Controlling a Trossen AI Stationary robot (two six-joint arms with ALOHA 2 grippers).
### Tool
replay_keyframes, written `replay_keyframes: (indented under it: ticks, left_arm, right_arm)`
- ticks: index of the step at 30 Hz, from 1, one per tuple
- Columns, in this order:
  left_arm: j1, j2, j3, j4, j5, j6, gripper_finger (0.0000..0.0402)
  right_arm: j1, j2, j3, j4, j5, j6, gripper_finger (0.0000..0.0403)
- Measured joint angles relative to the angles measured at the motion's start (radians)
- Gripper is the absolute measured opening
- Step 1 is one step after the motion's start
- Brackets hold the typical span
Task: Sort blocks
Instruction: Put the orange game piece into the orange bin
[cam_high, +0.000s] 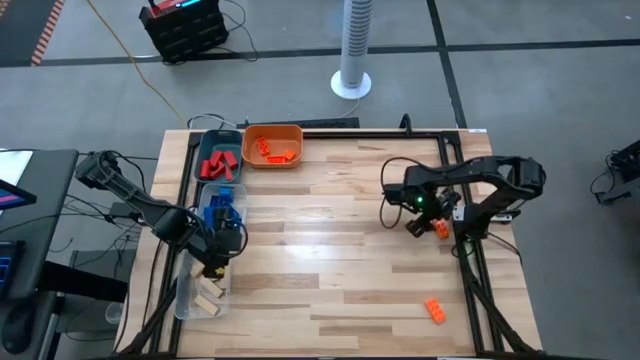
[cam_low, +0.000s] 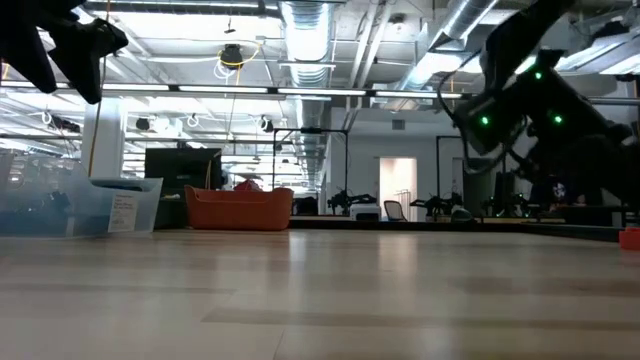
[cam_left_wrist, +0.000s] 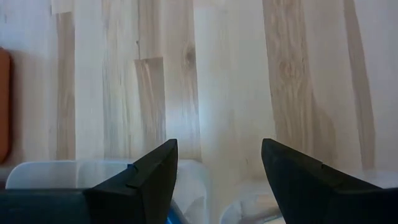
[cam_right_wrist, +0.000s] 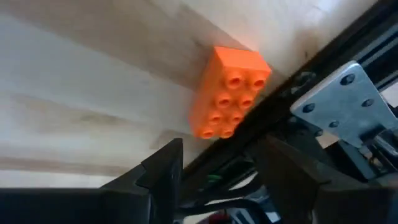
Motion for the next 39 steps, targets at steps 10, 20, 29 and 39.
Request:
replay_keyframes:
  ticks: [10,20,29,39]
  left_arm:
    - [0.0,0.0,0.0,-0.004,0.0,-0.002,0.0226]
    - [0.0,0.0,0.0,-0.004,0.0,-0.008,0.0226]
    - [0.0,0.0,0.0,-0.004,0.0,0.012,0.0226]
    - [0.0,0.0,0.0,-0.004,0.0,0.021,0.0226]
  right_arm:
    - [-0.114,-0.004,-0.026,0.065,0.003,-0.045,0.0227]
    - [-0.097,0.101,-0.055,0.158,-0.035,-0.074,0.0222]
    - [0.021,0.162,0.052,0.209,-0.026,-0.088,0.0218]
    - [0.19,0.165,0.309,0.246,0.061,-0.095,0.0218]
